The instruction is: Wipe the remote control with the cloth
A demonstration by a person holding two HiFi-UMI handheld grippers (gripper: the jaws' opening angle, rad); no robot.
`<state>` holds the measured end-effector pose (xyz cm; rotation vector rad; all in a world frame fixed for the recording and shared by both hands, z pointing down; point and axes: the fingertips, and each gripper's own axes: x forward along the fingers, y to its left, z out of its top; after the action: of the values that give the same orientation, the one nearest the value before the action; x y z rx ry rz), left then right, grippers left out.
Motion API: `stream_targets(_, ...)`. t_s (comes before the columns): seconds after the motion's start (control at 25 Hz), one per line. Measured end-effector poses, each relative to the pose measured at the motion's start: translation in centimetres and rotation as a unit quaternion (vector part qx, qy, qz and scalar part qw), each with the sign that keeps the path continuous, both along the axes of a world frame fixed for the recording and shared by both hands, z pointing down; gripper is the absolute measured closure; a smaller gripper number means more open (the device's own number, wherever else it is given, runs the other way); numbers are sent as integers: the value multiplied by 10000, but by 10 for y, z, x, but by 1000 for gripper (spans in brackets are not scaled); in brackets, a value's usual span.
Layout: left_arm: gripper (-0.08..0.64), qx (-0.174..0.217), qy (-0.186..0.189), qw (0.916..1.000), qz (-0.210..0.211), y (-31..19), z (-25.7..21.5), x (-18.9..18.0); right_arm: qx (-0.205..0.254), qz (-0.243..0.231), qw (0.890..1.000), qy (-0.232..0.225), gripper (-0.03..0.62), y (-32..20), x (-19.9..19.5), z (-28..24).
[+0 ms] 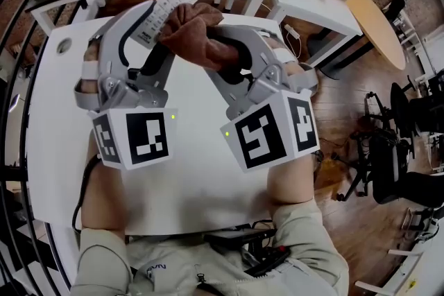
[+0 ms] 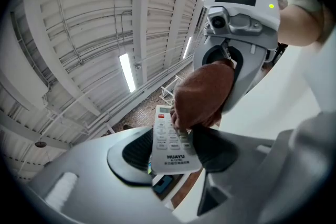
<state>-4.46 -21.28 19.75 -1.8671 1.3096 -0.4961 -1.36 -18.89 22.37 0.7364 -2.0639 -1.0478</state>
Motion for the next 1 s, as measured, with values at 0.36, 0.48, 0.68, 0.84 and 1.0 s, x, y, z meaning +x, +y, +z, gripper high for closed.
stream_targets(0.36,316,15,8,9999,106,2,1,4,1428,1256,9704,-1489,494,-27,46,-76)
stream_targets(0.48,316,69,-46,9999,143,6,1,10,1495,1761,9613,-1500,494,-40,64,-74)
stream_targets(0.68,316,114,-115,9997,187,10,1,16,1355,1851,9667,-1138,494,-48,63,-59)
stream_targets(0.84,316,98,-157,9997,149,9,3,16,1139,1499,9798,-678,494,-42,40,-41)
stream_targets(1.0,316,86,-199,9997,85,7,5,14,942,905,9914,-121,494,-25,14,-21)
